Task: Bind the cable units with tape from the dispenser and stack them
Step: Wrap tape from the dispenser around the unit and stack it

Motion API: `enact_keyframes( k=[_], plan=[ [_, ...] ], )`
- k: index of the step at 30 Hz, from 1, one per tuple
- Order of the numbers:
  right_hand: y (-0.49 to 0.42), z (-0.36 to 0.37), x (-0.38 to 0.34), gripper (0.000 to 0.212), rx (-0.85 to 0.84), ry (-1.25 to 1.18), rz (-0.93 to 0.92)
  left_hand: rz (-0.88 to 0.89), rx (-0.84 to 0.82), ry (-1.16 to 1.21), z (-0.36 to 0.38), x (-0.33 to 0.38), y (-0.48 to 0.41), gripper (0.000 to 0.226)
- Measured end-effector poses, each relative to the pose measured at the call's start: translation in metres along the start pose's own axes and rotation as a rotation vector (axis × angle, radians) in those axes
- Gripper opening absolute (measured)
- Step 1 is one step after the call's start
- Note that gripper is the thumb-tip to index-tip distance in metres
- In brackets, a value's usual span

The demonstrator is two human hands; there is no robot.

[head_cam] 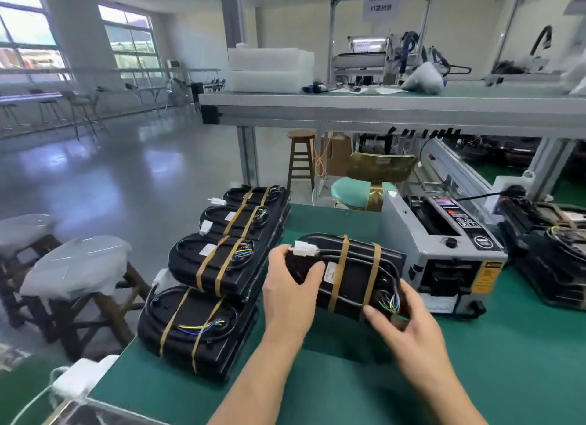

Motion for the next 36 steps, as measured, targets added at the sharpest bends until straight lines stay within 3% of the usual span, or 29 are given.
enact_keyframes(
  k=[2,7,13,20,26,29,33,36],
  plan=[
    [0.003,0.013,-0.016,0.073,-0.053,-0.059,-0.001,0.079,0.047,-0.048,-0.016,0.017,-0.003,0.044],
    [0.024,0.053,-0.068,0.108,-0.226,-0.061,0.021,0.187,0.222,-0.139,-0.07,0.045,-0.014,0.046],
    [0.054,0.11,-0.106,0.11,-0.415,-0.183,0.042,0.065,0.417,0.0,-0.146,0.035,-0.03,0.032],
    [0.075,0.149,-0.115,0.098,-0.519,-0.213,0.04,-0.107,0.514,0.258,-0.204,-0.004,-0.031,0.045],
    [0.08,0.164,-0.103,0.096,-0.525,-0.188,0.102,-0.174,0.478,0.367,-0.217,-0.029,-0.025,0.049],
    [0.077,0.168,-0.097,0.097,-0.512,-0.185,0.107,-0.196,0.377,0.447,-0.219,-0.04,-0.023,0.071],
    [0.075,0.171,-0.098,0.108,-0.461,-0.174,0.073,-0.211,0.168,0.521,-0.216,-0.05,-0.02,0.07],
    [0.074,0.169,-0.095,0.104,-0.441,-0.137,-0.002,-0.239,0.046,0.492,-0.215,-0.053,-0.02,0.067]
  ],
)
Point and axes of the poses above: each hand's wrist, its own y-axis away from the middle knuckle, its own z-axis out of the palm, x = y × z, the point moved 4 cm from there along -y, towards the middle knuckle, and after that the axes turned 13 degrees about y, right-handed, at the moved point
